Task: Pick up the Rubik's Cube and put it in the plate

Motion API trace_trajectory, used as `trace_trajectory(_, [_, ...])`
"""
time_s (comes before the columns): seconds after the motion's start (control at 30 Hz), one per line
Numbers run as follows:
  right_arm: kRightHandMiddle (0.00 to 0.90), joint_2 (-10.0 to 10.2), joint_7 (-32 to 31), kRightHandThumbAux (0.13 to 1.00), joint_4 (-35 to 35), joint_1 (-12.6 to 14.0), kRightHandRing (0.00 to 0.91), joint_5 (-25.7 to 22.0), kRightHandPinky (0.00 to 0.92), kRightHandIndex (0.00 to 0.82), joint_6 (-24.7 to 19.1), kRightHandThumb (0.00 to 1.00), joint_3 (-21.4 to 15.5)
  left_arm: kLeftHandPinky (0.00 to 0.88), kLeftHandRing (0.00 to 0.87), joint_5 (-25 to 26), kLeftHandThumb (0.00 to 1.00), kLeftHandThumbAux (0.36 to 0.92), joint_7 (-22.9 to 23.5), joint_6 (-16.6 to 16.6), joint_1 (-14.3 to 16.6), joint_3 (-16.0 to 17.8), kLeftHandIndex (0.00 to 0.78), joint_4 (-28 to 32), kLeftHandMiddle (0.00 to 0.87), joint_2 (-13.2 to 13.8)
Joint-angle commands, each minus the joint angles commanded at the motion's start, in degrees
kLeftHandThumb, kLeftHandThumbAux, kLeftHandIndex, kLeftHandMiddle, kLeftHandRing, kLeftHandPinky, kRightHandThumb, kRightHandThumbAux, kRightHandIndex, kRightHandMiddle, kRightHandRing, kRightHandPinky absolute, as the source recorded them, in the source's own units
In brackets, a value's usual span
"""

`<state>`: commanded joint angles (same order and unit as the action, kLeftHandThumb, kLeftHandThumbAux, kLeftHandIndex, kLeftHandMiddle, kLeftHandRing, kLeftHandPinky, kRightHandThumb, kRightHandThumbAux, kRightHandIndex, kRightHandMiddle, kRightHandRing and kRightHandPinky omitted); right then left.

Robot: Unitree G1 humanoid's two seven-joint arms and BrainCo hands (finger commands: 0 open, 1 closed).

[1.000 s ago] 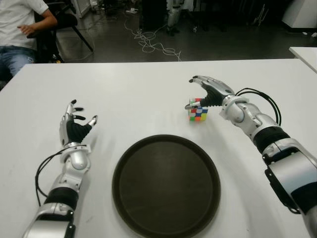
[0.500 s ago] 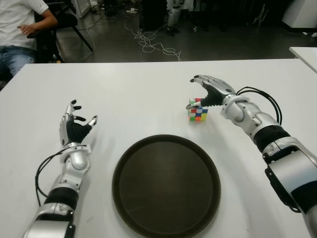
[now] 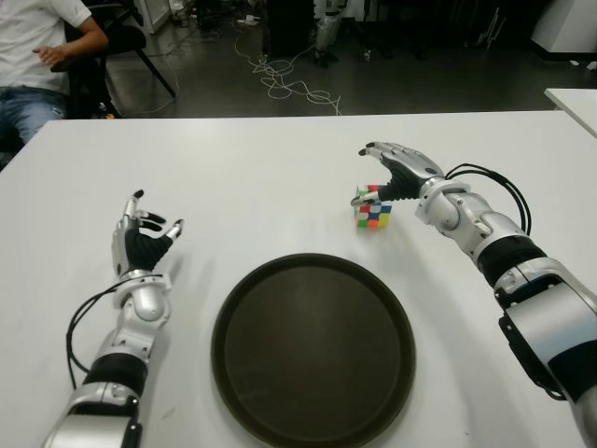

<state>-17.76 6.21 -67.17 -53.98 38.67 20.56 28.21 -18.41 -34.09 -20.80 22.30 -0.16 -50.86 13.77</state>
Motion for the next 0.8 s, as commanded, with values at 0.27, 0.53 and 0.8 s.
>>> trace_trajectory(0.27, [0.000,0.2,-0.2,0.437,-0.3,-0.1,0.000,0.0,0.000,0.000,-0.2,0.000,0.1,0.521,0.495,-0.5,0.000,0.693,-0.1,0.6,-0.1,-0.3,0.000,0.3,0.284,0.2])
trace_trajectory(0.53, [0.000,0.2,-0.3,0.449,-0.5,-0.1,0.000,0.1,0.000,0.000,0.0,0.000,0.3,0.518,0.452,0.0,0.000,0.709,0.6,0.2,-0.2,-0.2,0.000,0.4,0.256,0.2])
trace_trajectory(0.8, [0.000,0.5,-0.4,0.440,-0.7,0.0,0.000,0.0,0.000,0.000,-0.2,0.000,0.6,0.714,0.697,0.0,0.000,0.720,0.3,0.0,-0.2,-0.1,0.000,0.6,0.471,0.0])
